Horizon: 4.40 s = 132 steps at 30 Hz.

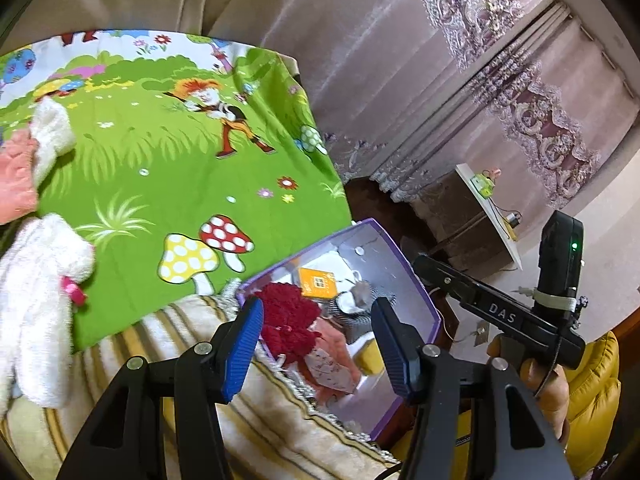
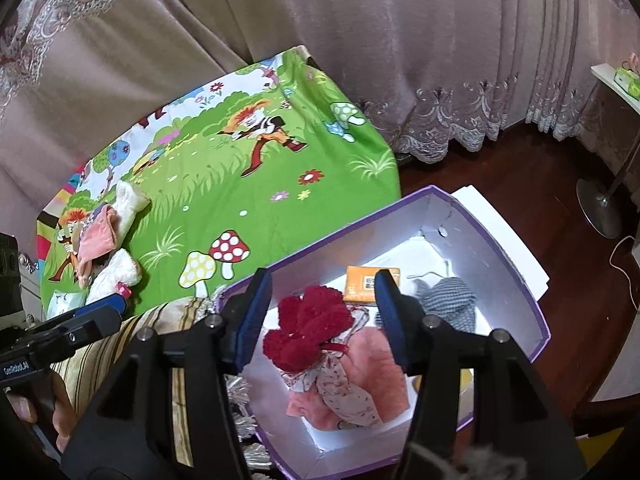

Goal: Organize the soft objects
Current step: 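Carry the red knit and gingham cloth over the box and lower them in, then move both open tools back over the pile of soft items, then grasp the white printed bag with the left tool while the right tool grasps the white fluffy plush, then carry the white bag and fluffy plush into the box and open both tools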

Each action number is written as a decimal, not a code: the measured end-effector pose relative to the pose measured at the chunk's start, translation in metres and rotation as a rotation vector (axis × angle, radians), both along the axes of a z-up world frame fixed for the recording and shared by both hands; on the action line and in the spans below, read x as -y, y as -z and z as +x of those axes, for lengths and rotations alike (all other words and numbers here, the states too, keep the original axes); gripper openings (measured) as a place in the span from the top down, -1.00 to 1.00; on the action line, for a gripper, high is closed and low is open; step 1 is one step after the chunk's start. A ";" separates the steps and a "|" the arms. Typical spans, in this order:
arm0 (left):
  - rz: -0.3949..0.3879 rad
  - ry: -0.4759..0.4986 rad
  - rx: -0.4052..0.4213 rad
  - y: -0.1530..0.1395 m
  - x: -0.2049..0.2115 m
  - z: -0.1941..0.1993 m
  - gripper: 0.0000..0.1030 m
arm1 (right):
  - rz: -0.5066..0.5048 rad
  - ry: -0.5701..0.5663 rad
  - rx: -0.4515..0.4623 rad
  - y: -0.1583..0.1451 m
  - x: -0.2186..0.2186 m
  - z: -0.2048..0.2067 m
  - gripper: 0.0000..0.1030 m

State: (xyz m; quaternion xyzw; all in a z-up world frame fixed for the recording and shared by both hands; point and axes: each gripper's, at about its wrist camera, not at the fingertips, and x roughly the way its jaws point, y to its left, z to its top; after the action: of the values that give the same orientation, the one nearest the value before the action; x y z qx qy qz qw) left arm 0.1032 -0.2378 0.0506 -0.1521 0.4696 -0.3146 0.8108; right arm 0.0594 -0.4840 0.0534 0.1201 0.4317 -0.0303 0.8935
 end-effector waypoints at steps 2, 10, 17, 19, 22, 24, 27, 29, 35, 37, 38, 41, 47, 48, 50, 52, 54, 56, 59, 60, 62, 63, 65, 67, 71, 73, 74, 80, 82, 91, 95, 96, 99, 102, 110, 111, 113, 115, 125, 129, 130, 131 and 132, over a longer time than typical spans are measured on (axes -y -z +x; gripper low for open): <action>0.006 -0.024 0.012 -0.002 -0.010 0.001 -0.11 | -0.004 -0.018 -0.001 -0.002 -0.008 0.002 -0.15; 0.000 -0.129 0.006 0.001 -0.057 0.009 -0.11 | -0.014 -0.089 -0.011 -0.005 -0.041 0.011 -0.22; -0.016 -0.226 -0.024 0.009 -0.103 0.012 -0.11 | -0.028 -0.152 -0.023 -0.006 -0.070 0.019 -0.28; -0.015 -0.264 -0.034 0.011 -0.121 0.012 -0.11 | -0.031 -0.167 -0.026 -0.006 -0.078 0.021 -0.31; -0.014 -0.317 -0.053 0.015 -0.146 0.010 -0.11 | -0.032 -0.196 -0.031 -0.006 -0.092 0.024 -0.35; -0.012 -0.359 -0.066 0.018 -0.166 0.006 -0.11 | -0.032 -0.220 -0.033 -0.006 -0.103 0.026 -0.38; -0.007 -0.422 -0.091 0.025 -0.194 -0.001 -0.11 | -0.029 -0.253 -0.035 -0.004 -0.119 0.030 -0.43; -0.006 -0.470 -0.115 0.029 -0.215 -0.006 -0.11 | -0.022 -0.280 -0.042 -0.002 -0.132 0.033 -0.45; -0.007 -0.611 -0.181 0.041 -0.271 -0.022 -0.11 | 0.002 -0.345 -0.068 0.007 -0.164 0.041 -0.52; -0.019 -0.655 -0.205 0.045 -0.287 -0.027 -0.11 | 0.014 -0.363 -0.081 0.010 -0.172 0.043 -0.52; -0.025 -0.678 -0.216 0.046 -0.296 -0.030 -0.11 | 0.018 -0.372 -0.086 0.011 -0.176 0.044 -0.52; -0.030 -0.730 -0.244 0.052 -0.314 -0.037 -0.11 | 0.020 -0.395 -0.097 0.014 -0.188 0.047 -0.53; -0.032 -0.815 -0.313 0.067 -0.342 -0.042 -0.18 | 0.025 -0.438 -0.117 0.019 -0.210 0.053 -0.54; -0.028 -0.824 -0.325 0.071 -0.346 -0.041 -0.21 | 0.025 -0.446 -0.119 0.020 -0.214 0.054 -0.54; -0.036 -0.848 -0.356 0.080 -0.354 -0.038 -0.29 | 0.032 -0.457 -0.132 0.024 -0.220 0.056 -0.57; -0.099 -0.866 -0.382 0.088 -0.363 -0.035 -0.30 | 0.046 -0.464 -0.150 0.028 -0.223 0.059 -0.58; -0.127 -0.878 -0.395 0.095 -0.370 -0.029 -0.33 | 0.066 -0.474 -0.170 0.032 -0.228 0.062 -0.58; -0.149 -0.896 -0.408 0.101 -0.375 -0.022 -0.35 | 0.085 -0.482 -0.190 0.036 -0.233 0.065 -0.58; -0.163 -0.899 -0.423 0.108 -0.378 -0.008 -0.35 | 0.102 -0.489 -0.217 0.042 -0.241 0.072 -0.60; -0.164 -0.898 -0.422 0.109 -0.378 -0.005 -0.35 | 0.109 -0.492 -0.225 0.043 -0.243 0.073 -0.60; -0.166 -0.899 -0.425 0.112 -0.378 0.002 -0.34 | 0.136 -0.501 -0.253 0.049 -0.249 0.078 -0.60; -0.162 -0.898 -0.418 0.112 -0.378 0.005 -0.34 | 0.145 -0.503 -0.265 0.051 -0.252 0.080 -0.60; -0.142 -0.892 -0.403 0.111 -0.377 0.012 -0.19 | 0.167 -0.510 -0.286 0.056 -0.257 0.084 -0.62; -0.141 -0.886 -0.401 0.114 -0.378 0.017 -0.10 | 0.199 -0.505 -0.315 0.063 -0.261 0.088 -0.64; -0.103 -0.857 -0.366 0.109 -0.373 0.027 -0.02 | 0.258 -0.483 -0.368 0.073 -0.268 0.098 -0.66; -0.094 -0.839 -0.344 0.105 -0.370 0.030 0.02 | 0.272 -0.474 -0.379 0.075 -0.271 0.101 -0.67; -0.087 -0.832 -0.332 0.103 -0.367 0.031 0.03 | 0.286 -0.472 -0.386 0.077 -0.273 0.103 -0.68; -0.067 -0.820 -0.290 0.093 -0.361 0.028 0.07 | 0.347 -0.449 -0.437 0.090 -0.281 0.117 -0.69; -0.067 -0.823 -0.284 0.091 -0.361 0.026 0.07 | 0.357 -0.446 -0.438 0.089 -0.283 0.121 -0.69; -0.070 -0.812 -0.267 0.088 -0.356 0.022 0.08 | 0.192 -0.525 -0.341 0.070 -0.321 0.126 -0.41; -0.074 -0.801 -0.268 0.089 -0.353 0.024 0.08 | 0.128 -0.538 -0.313 0.067 -0.332 0.129 -0.40; -0.076 -0.802 -0.275 0.090 -0.353 0.024 0.08 | 0.126 -0.536 -0.317 0.068 -0.334 0.131 -0.40; -0.093 -0.793 -0.295 0.094 -0.353 0.025 0.07 | 0.122 -0.525 -0.345 0.078 -0.342 0.139 -0.42; -0.112 -0.796 -0.332 0.100 -0.354 0.027 0.02 | 0.127 -0.521 -0.365 0.086 -0.348 0.144 -0.43; -0.144 -0.794 -0.368 0.115 -0.356 0.029 0.02 | 0.153 -0.576 -0.309 0.087 -0.353 0.139 0.06; -0.147 -0.789 -0.356 0.112 -0.355 0.028 0.05 | 0.159 -0.579 -0.309 0.087 -0.353 0.138 0.08; -0.145 -0.786 -0.339 0.108 -0.355 0.023 0.07 | 0.170 -0.586 -0.300 0.084 -0.350 0.134 0.13; -0.142 -0.798 -0.326 0.103 -0.356 0.018 0.09 | 0.180 -0.591 -0.291 0.080 -0.345 0.131 0.16; -0.160 -0.865 -0.251 0.074 -0.362 -0.016 0.09 | 0.251 -0.586 -0.207 0.046 -0.313 0.106 0.18; -0.152 -0.853 -0.217 0.060 -0.351 -0.019 0.09 | 0.270 -0.571 -0.173 0.036 -0.298 0.099 0.19; -0.150 -0.852 -0.207 0.056 -0.347 -0.020 0.09 | 0.270 -0.567 -0.164 0.033 -0.294 0.097 0.19; -0.148 -0.850 -0.197 0.052 -0.345 -0.021 0.09 | 0.271 -0.561 -0.154 0.031 -0.289 0.095 0.19; -0.148 -0.848 -0.190 0.049 -0.342 -0.021 0.09 | 0.272 -0.557 -0.147 0.029 -0.285 0.093 0.19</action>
State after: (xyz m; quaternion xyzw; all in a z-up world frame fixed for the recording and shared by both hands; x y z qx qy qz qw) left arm 0.0823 0.1044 0.0015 -0.4171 0.4144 0.0284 0.8084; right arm 0.1521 -0.1990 0.0247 0.1133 0.5115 0.2652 0.8095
